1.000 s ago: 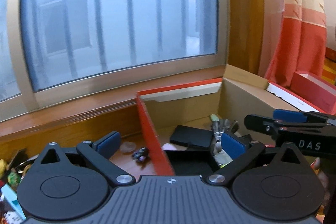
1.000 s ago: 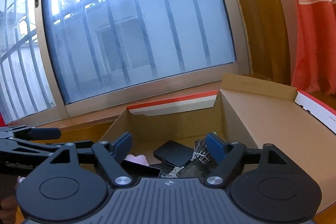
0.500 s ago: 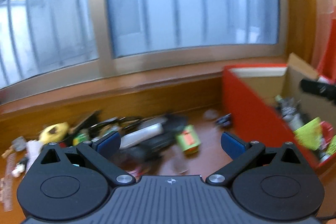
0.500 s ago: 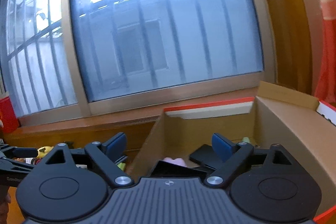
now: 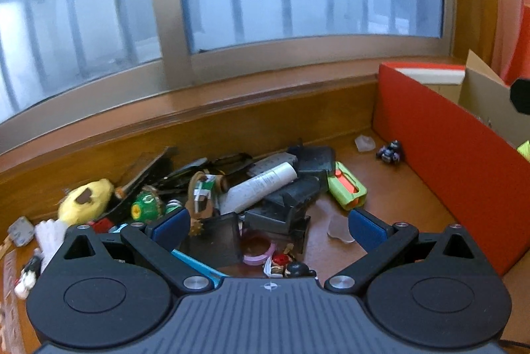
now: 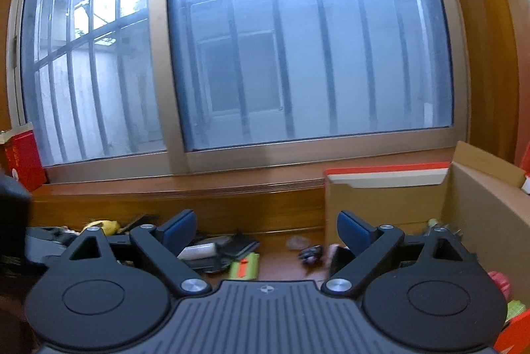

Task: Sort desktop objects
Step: 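Move both tools back over the cluttered desk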

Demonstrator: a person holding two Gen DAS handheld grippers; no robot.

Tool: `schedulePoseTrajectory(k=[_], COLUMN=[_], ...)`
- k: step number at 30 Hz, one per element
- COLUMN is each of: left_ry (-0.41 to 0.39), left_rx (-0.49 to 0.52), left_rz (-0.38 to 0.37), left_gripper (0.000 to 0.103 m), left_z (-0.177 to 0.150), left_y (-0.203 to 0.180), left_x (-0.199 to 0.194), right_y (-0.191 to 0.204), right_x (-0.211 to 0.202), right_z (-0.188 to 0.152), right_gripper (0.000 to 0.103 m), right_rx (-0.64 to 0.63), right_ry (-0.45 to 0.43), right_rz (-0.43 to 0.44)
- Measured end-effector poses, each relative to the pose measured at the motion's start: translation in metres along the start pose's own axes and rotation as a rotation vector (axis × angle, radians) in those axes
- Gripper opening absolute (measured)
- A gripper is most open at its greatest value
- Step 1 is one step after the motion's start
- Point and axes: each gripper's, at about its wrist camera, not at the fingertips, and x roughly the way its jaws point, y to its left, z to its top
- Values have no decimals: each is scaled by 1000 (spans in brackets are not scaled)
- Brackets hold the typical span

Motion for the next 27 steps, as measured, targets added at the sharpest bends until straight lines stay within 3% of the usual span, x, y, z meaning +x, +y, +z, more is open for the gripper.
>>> schedulePoseTrajectory(k=[12, 18, 20, 22, 27], left_ry=[9, 6, 3, -3, -28], left_rx=[96, 95, 96, 91, 54], left_rz=[-130, -180, -199, -227, -246], left_gripper=[97, 78, 69, 50, 50], left_z=[-11, -16, -16, -15, -13], left_y=[10, 18, 21, 26, 39], left_x=[52, 68, 73, 71, 63], right_y=[55, 60, 60, 60, 59], right_x=[28, 54, 63, 72, 94], right_z=[-4, -7, -9, -12, -17], right_gripper=[93, 93, 93, 93, 93], right_rx=[-23, 10, 24, 40, 86], right_ry=[54, 88, 100, 115, 153], right_rz=[-7, -26, -31, -35, -34])
